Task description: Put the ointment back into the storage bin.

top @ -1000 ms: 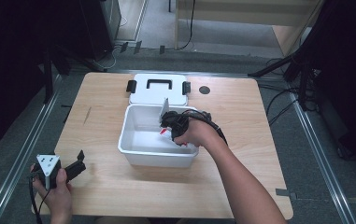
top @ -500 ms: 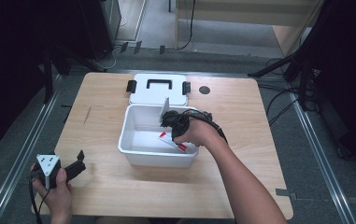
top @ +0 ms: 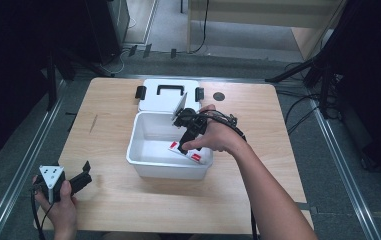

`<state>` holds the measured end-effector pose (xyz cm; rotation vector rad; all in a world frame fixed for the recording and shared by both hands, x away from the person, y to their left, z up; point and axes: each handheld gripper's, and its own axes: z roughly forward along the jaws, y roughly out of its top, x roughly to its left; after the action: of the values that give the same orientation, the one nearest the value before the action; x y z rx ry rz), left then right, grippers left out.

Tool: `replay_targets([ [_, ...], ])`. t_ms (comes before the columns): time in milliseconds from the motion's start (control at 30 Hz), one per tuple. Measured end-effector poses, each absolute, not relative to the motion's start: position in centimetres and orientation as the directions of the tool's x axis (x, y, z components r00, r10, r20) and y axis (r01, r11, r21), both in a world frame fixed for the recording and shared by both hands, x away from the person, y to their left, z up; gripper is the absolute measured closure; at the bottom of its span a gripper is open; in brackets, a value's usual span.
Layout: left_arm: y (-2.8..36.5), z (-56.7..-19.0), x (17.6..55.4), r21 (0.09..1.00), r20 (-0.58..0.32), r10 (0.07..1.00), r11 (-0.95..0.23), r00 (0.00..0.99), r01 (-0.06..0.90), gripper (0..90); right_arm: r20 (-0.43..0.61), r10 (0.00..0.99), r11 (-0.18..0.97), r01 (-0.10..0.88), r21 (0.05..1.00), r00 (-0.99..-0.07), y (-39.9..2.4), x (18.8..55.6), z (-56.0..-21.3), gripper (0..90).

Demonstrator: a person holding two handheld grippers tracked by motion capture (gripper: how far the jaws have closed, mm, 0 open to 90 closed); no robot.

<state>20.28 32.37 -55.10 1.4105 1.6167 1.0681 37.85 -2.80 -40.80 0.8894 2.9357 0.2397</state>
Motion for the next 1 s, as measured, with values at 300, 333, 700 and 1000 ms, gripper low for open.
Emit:
replay_targets([
  [300, 32.4, -55.1, 20.3, 0.92, 0.0, 0.991, 0.052, -0.133, 0.388, 6.2, -0.037, 0.613, 0.771, 0.587, 0.248, -0.789, -5.5, 37.6, -38.3, 0.0],
  [333, 32.4, -55.1, 20.3, 0.92, 0.0, 0.991, 0.052, -0.133, 0.388, 6.2, -0.049, 0.613, 0.771, 0.584, 0.254, -0.788, -5.8, 37.5, -38.1, 0.0],
  [700, 32.4, -55.1, 20.2, 0.921, 0.002, 0.991, 0.051, -0.134, 0.387, 6.3, -0.047, 0.665, 0.715, 0.618, 0.326, -0.745, -9.9, 37.0, -37.2, 0.0],
  [1000, 32.3, -55.1, 20.2, 0.922, 0.005, 0.991, 0.047, -0.132, 0.385, 6.3, -0.025, 0.721, 0.638, 0.65, 0.413, -0.692, -13.9, 36.6, -38.0, 0.0],
])
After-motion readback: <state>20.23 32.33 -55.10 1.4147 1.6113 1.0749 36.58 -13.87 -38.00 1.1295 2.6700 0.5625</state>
